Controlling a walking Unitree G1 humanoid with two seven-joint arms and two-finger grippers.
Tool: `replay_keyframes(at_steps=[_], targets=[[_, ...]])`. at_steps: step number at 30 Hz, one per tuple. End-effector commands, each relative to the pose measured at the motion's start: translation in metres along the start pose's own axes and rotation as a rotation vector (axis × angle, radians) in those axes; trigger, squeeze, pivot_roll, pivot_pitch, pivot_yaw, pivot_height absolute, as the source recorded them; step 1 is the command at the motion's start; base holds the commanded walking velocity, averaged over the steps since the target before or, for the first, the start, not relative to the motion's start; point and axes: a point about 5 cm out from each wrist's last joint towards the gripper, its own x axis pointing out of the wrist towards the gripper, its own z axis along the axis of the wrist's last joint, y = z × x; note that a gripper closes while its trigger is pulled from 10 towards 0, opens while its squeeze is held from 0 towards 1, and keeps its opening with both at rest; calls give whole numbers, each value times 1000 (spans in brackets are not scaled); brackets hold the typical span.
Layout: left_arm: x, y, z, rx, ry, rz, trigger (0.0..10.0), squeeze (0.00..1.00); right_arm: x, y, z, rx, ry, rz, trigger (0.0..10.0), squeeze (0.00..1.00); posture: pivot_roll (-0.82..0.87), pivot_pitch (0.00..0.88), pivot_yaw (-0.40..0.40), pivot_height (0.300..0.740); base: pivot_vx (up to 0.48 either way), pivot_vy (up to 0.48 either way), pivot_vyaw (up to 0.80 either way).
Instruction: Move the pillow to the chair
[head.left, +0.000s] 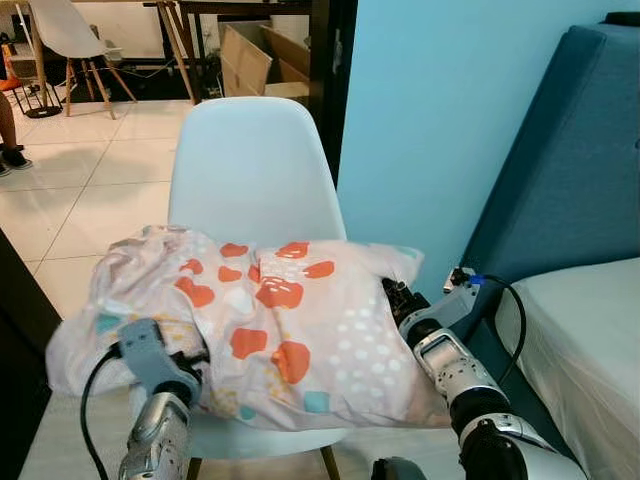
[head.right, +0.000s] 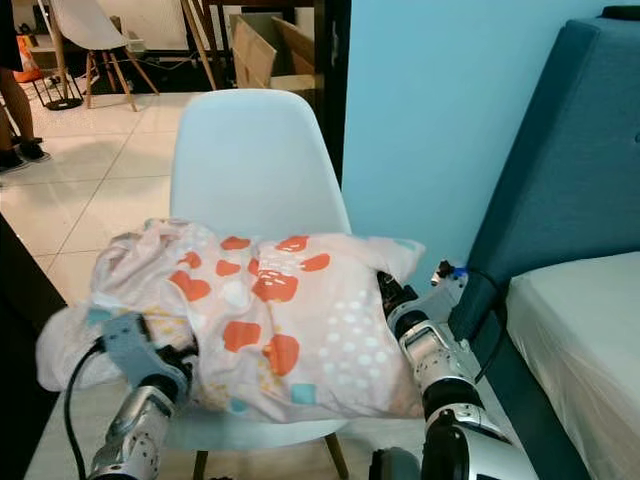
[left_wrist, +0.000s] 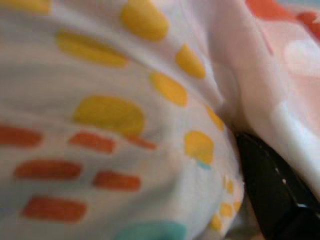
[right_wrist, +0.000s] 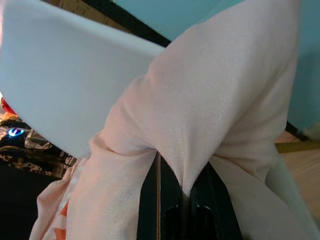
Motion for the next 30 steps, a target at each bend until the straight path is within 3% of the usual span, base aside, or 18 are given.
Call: replay_keyframes(at_steps=[1,3,4,5,6,7,10,11,12,13,14,15,17,18,19,20,21,30], targets=[[-4,-11,-3,250,130,-126,10000,1000,4,6,-3,-22,15,7,0,0,-19,165,-33,575,0,0,0],[-4,-11,-3,250,130,-126,10000,1000,4,6,-3,-22,15,7,0,0,-19,165,-33,575,0,0,0],[-8,-7,4,445,190,-162,10000,1000,4,4,-3,-70,26,-8,0,0,-14,163,-38,575,0,0,0],[-8,-7,4,445,190,-162,10000,1000,4,4,-3,-70,26,-8,0,0,-14,163,-38,575,0,0,0],[-12,-2,16,617,223,-175,10000,263,3,3,-4,-98,39,-20,0,0,-15,162,-37,575,0,0,0],[-17,2,32,735,242,-176,10000,0,3,2,-7,-148,57,-34,0,0,-15,159,-38,575,0,0,0],[-21,4,48,808,244,-181,10000,0,2,0,-9,-186,79,-51,0,0,-18,156,-38,575,0,0,0],[-30,5,65,908,268,-221,10000,0,1,-2,-10,-211,88,-66,0,0,-23,151,-36,575,0,0,0],[-30,5,65,908,268,-221,10000,0,1,-2,-10,-211,88,-66,0,0,-23,151,-36,575,0,0,0],[-39,0,82,962,267,-261,10000,0,0,-5,-10,-250,96,-79,0,0,-22,150,-33,575,0,0,0],[-45,-3,92,996,271,-288,10000,0,-1,-6,-10,-272,98,-85,8314,0,-22,149,-32,575,0,0,0],[-52,-8,106,1030,259,-319,10000,0,-2,-8,-9,-263,97,-92,10000,0,-23,147,-29,575,0,0,0],[-58,-8,119,1058,251,-331,10000,0,-4,-11,-8,-265,94,-101,10000,43,-22,145,-25,575,0,0,0],[-62,-6,128,1088,248,-319,10000,0,-5,-14,-6,-252,88,-113,10000,318,-21,141,-23,575,0,0,0],[-62,-6,128,1088,248,-319,10000,0,-5,-14,-6,-252,88,-113,10000,318,-21,141,-23,575,0,0,0],[-65,-3,134,1114,255,-299,10000,0,-6,-15,-5,-243,84,-117,10000,451,-21,141,-23,575,0,0,0],[-68,3,137,1130,279,-277,10000,0,-6,-15,-4,-247,83,-113,10000,1000,-18,135,-20,575,0,0,0],[-90,24,134,1168,490,-187,10000,0,-5,-14,-3,-284,83,-108,10000,1000,-13,118,-19,575,0,0,0]])
